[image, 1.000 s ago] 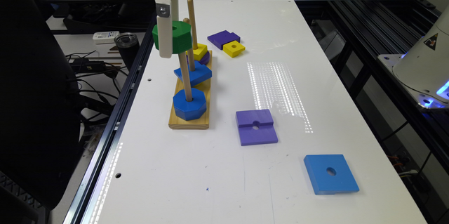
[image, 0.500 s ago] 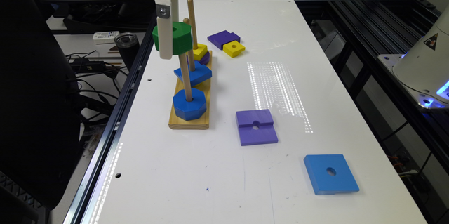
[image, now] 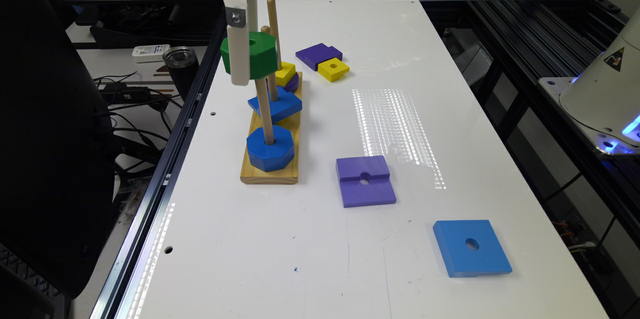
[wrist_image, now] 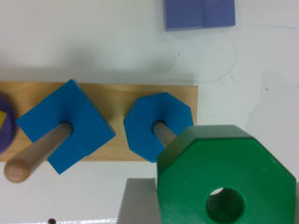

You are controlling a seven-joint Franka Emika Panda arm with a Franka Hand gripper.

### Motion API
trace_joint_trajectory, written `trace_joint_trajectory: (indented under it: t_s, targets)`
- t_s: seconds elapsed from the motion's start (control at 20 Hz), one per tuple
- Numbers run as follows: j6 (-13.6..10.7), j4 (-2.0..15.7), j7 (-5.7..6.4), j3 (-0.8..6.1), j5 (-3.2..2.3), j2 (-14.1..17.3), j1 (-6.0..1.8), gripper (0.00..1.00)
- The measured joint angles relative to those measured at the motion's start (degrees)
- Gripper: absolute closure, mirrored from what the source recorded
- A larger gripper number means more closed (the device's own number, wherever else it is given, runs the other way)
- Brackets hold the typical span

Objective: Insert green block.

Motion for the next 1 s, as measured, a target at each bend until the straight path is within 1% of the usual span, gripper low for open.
trace_joint_trajectory:
  t_s: [0.65, 0.85, 1.0]
  targets:
    - [-0.15, -0.1, 0.03, -0.01, 0.0, -0.07, -0.03, 1.0]
    - [-0.38, -1.12, 0.03, -0.2, -0.04, -0.25, -0.23, 1.0]
    - [-0.38, -1.4, 0.03, -0.2, -0.04, -0.26, -0.23, 1.0]
